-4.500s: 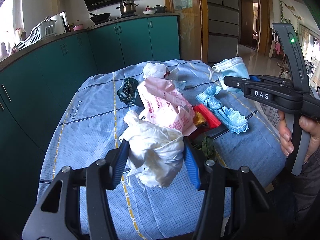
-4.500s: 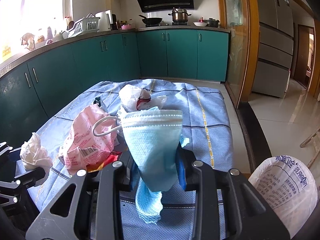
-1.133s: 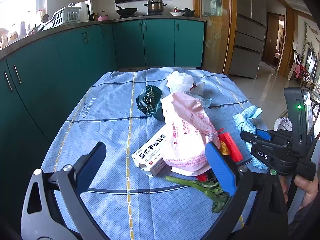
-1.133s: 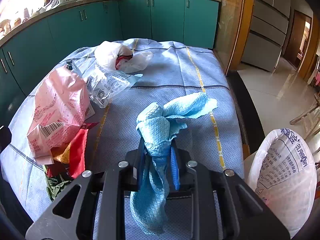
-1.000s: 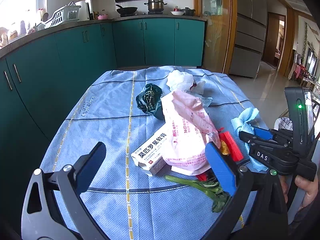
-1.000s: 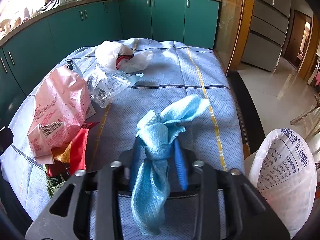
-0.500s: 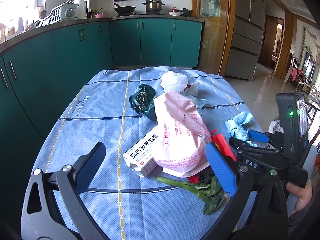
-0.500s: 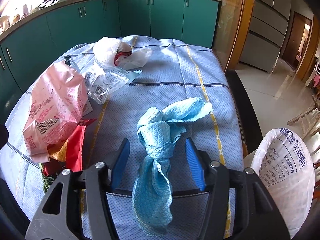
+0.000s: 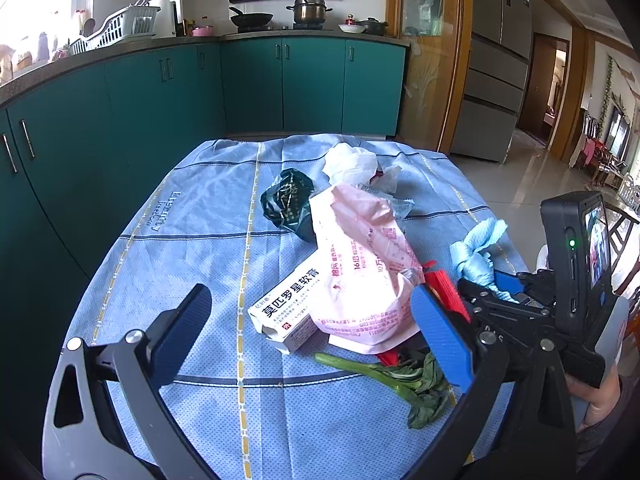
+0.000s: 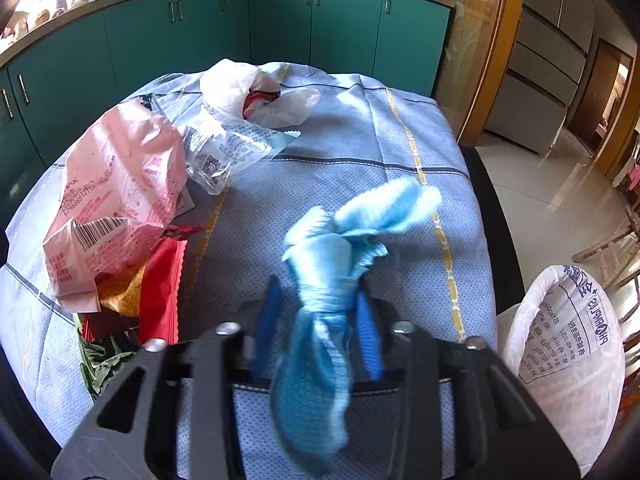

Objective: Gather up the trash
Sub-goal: 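Reach left tool to the pink bag and grasp it while right tool holds the cloth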

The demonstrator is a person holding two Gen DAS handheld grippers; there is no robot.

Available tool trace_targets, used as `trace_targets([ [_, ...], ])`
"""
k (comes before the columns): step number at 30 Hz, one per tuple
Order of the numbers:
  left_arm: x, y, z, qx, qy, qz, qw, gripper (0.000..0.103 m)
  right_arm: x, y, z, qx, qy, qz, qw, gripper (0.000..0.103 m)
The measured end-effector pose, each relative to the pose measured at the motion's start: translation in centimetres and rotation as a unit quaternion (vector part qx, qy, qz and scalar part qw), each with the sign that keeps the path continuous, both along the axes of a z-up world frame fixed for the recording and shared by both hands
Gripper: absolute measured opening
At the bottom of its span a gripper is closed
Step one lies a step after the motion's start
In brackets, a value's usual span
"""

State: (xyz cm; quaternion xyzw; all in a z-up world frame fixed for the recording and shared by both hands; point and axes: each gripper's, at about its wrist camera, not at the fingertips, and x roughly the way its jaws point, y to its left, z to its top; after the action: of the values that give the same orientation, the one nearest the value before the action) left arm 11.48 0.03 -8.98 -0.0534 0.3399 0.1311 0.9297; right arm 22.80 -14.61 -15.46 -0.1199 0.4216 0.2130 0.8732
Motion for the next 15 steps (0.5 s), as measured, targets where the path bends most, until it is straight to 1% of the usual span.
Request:
trace_targets([
  [3, 0.0, 0.1, -0.1, -0.001, 0.001, 0.001, 1.0000, 0.099, 0.0, -0.1, 0.1, 0.006, 0.000, 0.002, 1.000, 0.025],
  [8, 0.1, 0.3, -0.1, -0.008, 0.001, 0.002, 1.0000, 0.099, -0.3, -0.3, 0.5, 0.016, -0.002, 0.006, 1.000, 0.025],
  [10, 0.2, 0.4, -0.1, -0.018, -0.001, -0.001, 0.9998, 0.099, -0.3, -0.2, 0.3, 0.014, 0.002, 0.005, 1.000, 0.025],
  [12, 0.6, 0.2, -0.2, -0.036, 0.001, -0.012, 0.9993, 0.100, -0.1, -0.2, 0.2, 0.011, 0.006, 0.000, 1.000, 0.025],
  [13, 1.1, 0.1, -0.5, -0.046, 0.010, -0.023, 0.9986, 0.100, -0.1, -0.3, 0.2, 0.014, 0.007, -0.003, 1.000, 0.025],
  [15, 2.0, -0.2, -1.2, -0.053, 0.026, -0.032, 0.9978, 0.100, 0.1, -0.5, 0.2, 0.017, 0.008, -0.006, 1.000, 0.025],
])
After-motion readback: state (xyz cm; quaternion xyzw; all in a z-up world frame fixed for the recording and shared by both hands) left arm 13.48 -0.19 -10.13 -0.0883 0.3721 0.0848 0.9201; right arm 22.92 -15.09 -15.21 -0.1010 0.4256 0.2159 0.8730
